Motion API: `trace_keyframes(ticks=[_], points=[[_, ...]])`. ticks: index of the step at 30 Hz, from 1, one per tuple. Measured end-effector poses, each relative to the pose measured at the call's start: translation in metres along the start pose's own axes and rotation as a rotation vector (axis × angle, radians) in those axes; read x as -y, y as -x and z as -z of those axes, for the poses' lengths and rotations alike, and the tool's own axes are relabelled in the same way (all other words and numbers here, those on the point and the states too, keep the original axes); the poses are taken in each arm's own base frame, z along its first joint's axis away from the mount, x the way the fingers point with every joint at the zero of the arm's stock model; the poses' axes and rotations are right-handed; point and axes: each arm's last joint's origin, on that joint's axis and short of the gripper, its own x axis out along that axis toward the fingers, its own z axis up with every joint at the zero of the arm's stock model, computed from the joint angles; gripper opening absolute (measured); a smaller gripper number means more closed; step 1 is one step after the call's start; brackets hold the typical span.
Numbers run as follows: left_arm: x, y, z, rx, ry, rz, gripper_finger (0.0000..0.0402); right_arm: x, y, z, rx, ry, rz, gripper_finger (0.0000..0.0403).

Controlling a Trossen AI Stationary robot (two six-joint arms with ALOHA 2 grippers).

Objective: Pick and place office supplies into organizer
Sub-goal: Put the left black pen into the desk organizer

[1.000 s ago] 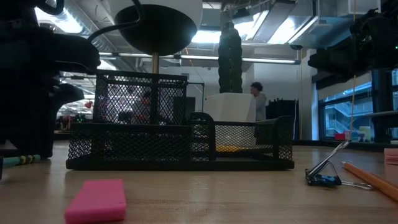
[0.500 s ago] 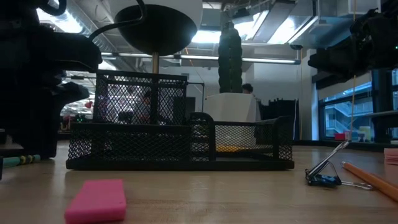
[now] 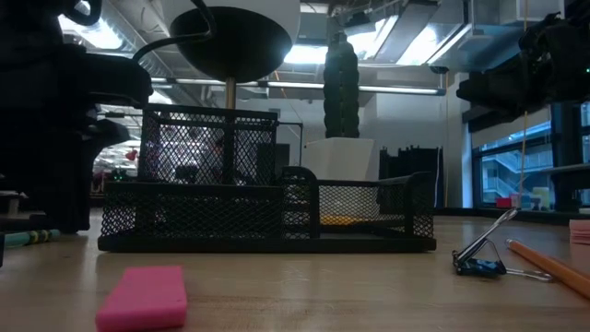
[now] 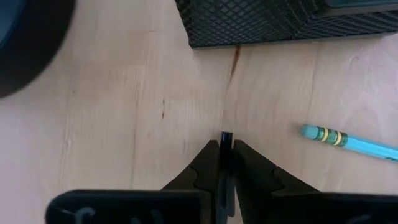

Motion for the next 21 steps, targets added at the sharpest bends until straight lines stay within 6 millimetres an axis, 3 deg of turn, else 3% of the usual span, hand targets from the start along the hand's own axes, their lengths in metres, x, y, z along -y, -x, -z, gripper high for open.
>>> trace_keyframes(ticks=[21], points=[[-0.011,-0.016,-0.013,-0.035,0.091,0.036,0.0051,0.000,0.000,0.000,0.000,0.002,0.000,0.0119]])
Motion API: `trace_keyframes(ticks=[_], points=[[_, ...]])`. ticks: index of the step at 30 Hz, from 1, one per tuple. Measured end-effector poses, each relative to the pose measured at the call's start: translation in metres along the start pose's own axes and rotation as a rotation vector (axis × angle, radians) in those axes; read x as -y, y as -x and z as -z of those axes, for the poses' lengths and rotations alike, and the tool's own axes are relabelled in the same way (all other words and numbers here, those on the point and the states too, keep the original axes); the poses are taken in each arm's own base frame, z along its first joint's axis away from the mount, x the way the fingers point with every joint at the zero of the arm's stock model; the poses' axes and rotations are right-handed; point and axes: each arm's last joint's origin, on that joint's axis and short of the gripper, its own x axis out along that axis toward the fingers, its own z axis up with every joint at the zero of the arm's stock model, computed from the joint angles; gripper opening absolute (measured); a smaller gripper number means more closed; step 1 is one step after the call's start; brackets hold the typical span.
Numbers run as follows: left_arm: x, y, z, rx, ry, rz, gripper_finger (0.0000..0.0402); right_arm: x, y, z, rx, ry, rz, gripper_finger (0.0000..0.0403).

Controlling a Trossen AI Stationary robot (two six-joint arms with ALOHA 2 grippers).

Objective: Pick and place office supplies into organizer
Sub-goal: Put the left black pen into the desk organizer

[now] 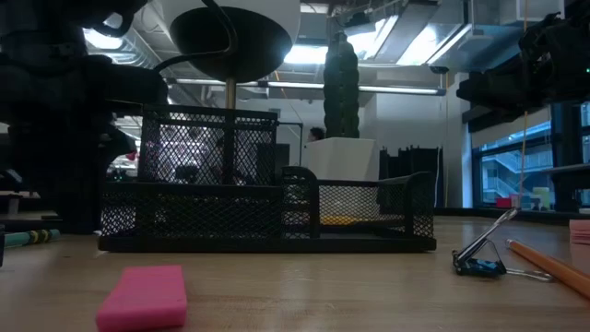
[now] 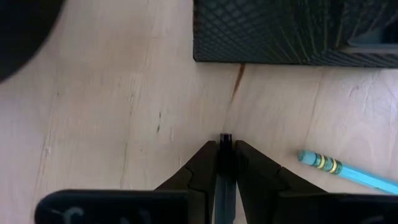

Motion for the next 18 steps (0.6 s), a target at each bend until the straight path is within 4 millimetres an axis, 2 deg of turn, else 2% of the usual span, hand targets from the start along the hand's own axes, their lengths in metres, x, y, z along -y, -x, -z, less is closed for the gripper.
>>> trace_keyframes(ticks=[7,18], points=[[0.0013,-0.0036,0.0001,-0.011,-0.022,0.005,0.0024,0.0000,0.0000,-0.0001,0.000,0.001,0.000,0.0119],[0.0011,0.0002,-0.0002,-0.006,-0.086,0.036,0.0023,0.0000,0.0000,-0.0001,0.000,0.001,0.000,0.0119]])
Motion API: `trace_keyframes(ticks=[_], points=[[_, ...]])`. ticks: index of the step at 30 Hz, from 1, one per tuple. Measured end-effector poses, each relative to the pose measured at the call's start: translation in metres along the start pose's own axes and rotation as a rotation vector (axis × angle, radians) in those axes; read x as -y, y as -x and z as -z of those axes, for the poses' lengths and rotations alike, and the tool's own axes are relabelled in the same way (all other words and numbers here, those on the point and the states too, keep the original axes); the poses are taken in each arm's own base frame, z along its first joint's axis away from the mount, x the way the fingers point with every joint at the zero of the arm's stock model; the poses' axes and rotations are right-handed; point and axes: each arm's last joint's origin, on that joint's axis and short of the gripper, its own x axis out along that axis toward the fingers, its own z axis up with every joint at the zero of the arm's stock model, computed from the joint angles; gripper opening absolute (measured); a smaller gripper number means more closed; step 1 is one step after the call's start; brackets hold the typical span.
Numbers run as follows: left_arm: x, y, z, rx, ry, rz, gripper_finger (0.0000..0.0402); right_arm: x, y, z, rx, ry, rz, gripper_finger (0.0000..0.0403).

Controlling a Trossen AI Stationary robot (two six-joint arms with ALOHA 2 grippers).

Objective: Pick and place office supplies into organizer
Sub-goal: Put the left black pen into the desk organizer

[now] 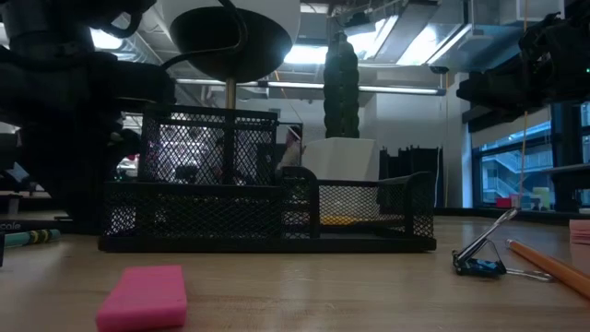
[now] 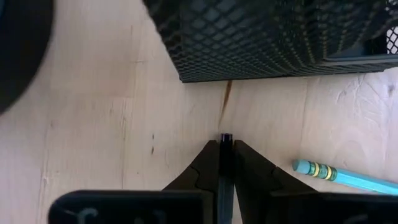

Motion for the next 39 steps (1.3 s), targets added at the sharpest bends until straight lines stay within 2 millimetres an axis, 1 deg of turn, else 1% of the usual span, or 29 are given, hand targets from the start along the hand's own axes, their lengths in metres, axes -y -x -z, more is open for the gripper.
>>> trace_keyframes(ticks=[6,12,16,19,26,28,31,35,39], points=[[-0.002,0.011,0.001,0.006,0.003,0.027,0.0021,0.000,0.000,0.000,0.000,0.000,0.000,0.0119],[-0.001,0.027,-0.002,0.067,0.018,0.054,0.0020,0.000,0.000,0.000,0.001,0.000,0.001,0.0119],[-0.001,0.044,-0.003,0.140,0.025,0.073,0.0019,0.000,0.000,0.000,0.000,0.000,0.001,0.0119],[-0.004,0.062,-0.005,0.208,0.038,0.106,0.0019,0.000,0.000,0.000,0.001,0.000,0.001,0.0119],[-0.007,0.115,-0.001,0.408,0.054,0.231,0.0019,0.000,0.000,0.000,0.000,0.000,0.001,0.0119],[-0.007,0.128,0.000,0.494,0.037,0.242,0.0019,0.000,0.000,0.000,0.001,-0.001,0.001,0.0119],[-0.005,0.144,-0.005,0.663,-0.004,0.253,0.0019,0.000,0.000,0.000,0.000,0.000,0.000,0.0119],[0.002,0.159,-0.019,0.877,-0.100,0.276,0.0019,0.000,0.000,0.000,0.001,-0.003,0.000,0.0119],[0.009,0.161,-0.033,1.027,-0.125,0.251,0.0019,0.000,0.000,0.000,0.000,-0.002,0.000,0.0119]])
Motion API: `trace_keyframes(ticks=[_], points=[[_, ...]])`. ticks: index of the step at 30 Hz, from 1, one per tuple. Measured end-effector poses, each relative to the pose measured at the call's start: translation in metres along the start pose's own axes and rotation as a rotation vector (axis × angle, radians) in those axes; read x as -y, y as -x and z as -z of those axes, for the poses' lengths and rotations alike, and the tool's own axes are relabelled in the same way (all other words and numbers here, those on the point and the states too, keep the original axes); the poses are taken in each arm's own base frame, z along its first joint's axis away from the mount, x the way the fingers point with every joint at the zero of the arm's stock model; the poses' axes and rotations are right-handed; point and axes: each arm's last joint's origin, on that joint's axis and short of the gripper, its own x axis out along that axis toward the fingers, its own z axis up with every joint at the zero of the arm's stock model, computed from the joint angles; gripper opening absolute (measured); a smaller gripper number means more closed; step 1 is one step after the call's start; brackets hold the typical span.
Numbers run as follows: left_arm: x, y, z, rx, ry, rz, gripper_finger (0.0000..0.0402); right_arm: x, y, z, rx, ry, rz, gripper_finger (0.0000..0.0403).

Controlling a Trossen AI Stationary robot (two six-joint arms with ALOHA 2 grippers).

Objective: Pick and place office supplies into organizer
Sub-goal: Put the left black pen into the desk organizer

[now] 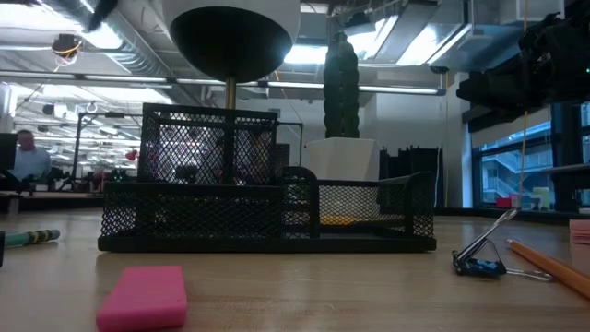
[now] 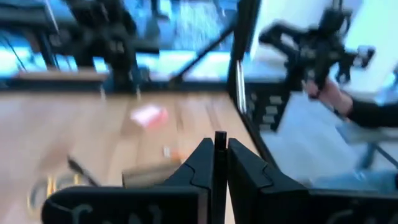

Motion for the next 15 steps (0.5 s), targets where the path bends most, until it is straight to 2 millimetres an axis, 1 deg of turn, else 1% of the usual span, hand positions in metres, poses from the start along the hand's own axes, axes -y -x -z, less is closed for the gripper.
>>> trace_keyframes(ticks=[3,5,8,12,15], points=[[0.000,-0.012,0.003,0.044,-0.024,-0.102,0.0019,0.000,0.000,0.000,0.000,-0.001,0.000,0.0119],[0.000,-0.021,0.010,0.035,-0.063,-0.177,0.0019,0.000,0.000,0.000,0.001,-0.001,0.000,0.0119],[0.000,-0.035,0.021,0.038,-0.078,-0.286,0.0019,0.000,0.000,0.000,0.001,-0.002,0.000,0.0119],[0.003,-0.051,0.034,0.051,-0.075,-0.347,0.0019,0.000,0.000,0.000,0.001,-0.002,0.000,0.0119],[0.004,-0.060,0.042,0.057,-0.062,-0.393,0.0019,0.000,0.000,0.000,0.000,-0.002,0.000,0.0119]])
